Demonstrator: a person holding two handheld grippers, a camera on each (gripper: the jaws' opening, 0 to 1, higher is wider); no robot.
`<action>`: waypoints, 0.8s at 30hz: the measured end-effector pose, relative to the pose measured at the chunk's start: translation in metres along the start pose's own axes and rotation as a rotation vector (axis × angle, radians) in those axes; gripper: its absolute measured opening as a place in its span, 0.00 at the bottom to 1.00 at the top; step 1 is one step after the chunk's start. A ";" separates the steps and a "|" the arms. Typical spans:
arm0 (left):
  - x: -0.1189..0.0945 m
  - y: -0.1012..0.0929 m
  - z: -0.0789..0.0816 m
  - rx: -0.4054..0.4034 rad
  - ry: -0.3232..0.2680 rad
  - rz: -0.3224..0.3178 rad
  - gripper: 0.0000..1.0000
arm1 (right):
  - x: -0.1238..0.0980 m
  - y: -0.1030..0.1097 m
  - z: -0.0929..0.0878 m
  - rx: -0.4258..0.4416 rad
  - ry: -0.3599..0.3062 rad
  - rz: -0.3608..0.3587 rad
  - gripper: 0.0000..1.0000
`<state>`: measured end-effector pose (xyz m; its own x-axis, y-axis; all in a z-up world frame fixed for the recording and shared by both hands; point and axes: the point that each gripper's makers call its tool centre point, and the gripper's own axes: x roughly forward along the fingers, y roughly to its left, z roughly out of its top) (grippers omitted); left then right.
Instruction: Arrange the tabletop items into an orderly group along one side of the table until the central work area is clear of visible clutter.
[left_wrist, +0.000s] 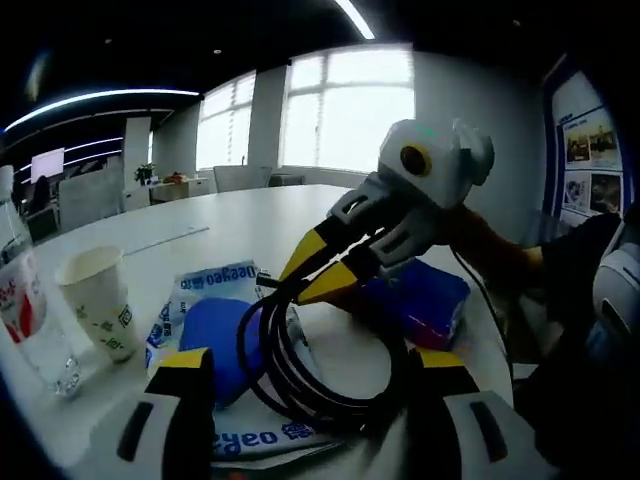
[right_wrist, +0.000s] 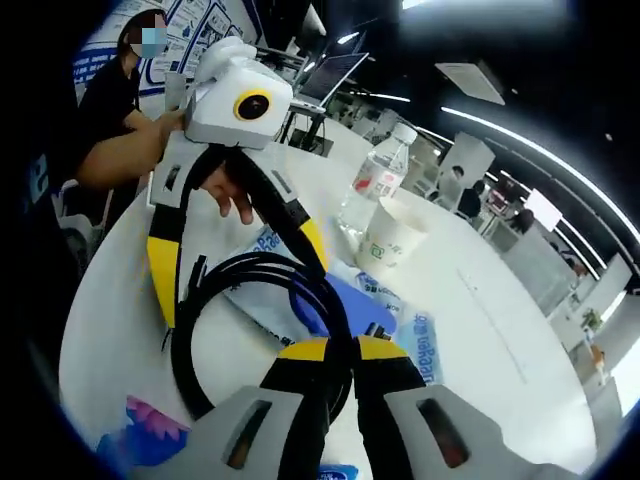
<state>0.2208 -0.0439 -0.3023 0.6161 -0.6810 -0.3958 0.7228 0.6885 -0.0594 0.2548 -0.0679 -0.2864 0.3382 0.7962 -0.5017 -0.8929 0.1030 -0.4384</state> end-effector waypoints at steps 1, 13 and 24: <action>0.000 -0.001 0.000 0.002 0.000 -0.003 0.69 | -0.001 0.000 0.000 0.000 -0.001 0.000 0.05; -0.008 0.012 0.010 -0.010 -0.102 0.049 0.21 | -0.005 0.005 0.007 -0.042 -0.026 -0.023 0.05; -0.013 0.012 0.019 -0.092 -0.148 0.040 0.09 | -0.009 0.006 0.010 -0.047 -0.043 -0.043 0.05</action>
<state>0.2273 -0.0320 -0.2807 0.6884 -0.6770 -0.2604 0.6692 0.7313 -0.1322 0.2437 -0.0688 -0.2773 0.3618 0.8165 -0.4499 -0.8626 0.1101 -0.4938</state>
